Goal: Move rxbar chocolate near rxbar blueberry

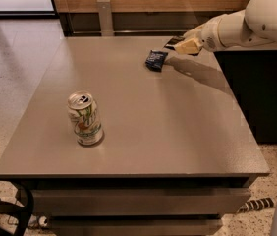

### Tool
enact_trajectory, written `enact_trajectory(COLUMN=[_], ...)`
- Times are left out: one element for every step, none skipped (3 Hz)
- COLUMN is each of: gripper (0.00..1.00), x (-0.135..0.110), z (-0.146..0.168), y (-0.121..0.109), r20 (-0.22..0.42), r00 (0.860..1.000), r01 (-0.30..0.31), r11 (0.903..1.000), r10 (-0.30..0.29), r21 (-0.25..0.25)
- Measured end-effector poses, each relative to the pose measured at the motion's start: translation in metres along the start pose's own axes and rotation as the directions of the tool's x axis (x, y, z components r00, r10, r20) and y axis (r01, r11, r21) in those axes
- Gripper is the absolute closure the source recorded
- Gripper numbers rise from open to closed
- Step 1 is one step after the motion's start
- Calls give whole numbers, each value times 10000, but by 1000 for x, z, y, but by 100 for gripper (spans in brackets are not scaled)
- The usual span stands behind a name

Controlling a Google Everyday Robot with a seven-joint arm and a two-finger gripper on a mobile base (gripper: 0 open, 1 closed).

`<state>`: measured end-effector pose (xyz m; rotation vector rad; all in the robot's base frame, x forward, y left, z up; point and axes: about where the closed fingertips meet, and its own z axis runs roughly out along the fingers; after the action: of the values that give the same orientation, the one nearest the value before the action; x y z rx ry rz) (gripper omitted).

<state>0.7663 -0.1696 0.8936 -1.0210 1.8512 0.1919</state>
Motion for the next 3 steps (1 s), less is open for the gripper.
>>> enact_trajectory(gripper=[58, 36, 13], x=[0, 0, 0], z=[3, 6, 8], y=[2, 4, 6], r20=[-1, -2, -4], r00=[10000, 10000, 10000], r01=[2, 2, 3], r11=[10000, 10000, 9999], r10=[-2, -2, -3], r21=[-49, -94, -139])
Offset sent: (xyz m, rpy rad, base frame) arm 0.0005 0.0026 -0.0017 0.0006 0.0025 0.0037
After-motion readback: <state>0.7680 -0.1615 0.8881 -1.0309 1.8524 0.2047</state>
